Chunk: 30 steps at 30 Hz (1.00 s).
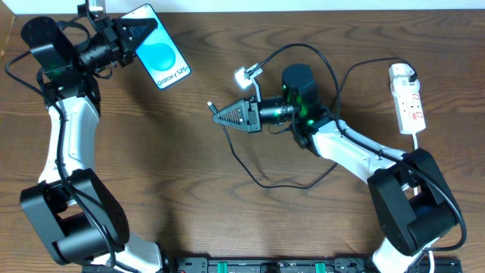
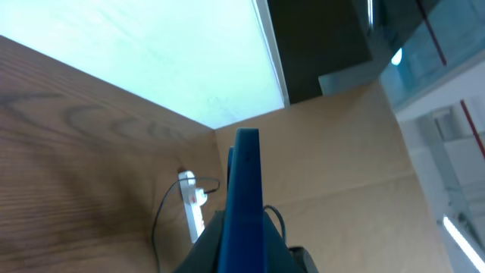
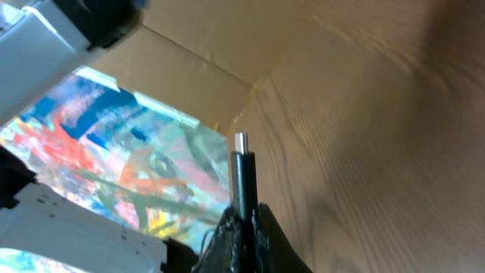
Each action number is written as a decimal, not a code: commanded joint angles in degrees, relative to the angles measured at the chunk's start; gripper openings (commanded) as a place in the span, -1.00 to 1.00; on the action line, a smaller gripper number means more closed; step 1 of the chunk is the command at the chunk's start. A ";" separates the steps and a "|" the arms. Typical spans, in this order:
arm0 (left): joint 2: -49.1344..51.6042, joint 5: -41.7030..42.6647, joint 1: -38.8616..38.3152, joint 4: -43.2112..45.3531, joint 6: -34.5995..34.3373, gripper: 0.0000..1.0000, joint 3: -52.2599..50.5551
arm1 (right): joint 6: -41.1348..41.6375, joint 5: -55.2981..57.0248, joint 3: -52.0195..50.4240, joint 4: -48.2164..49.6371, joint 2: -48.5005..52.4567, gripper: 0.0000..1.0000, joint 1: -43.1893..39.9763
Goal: Plug charger to phone and switch on socket
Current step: 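Lift the cable plug and carry it left toward the phone's bottom, then align the plug under the phone's charging port, raising the phone with left gripper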
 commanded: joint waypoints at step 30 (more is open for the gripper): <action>-0.02 -4.83 -7.52 0.52 1.99 -0.86 0.57 | 13.03 2.93 0.70 15.98 0.44 -0.98 -0.09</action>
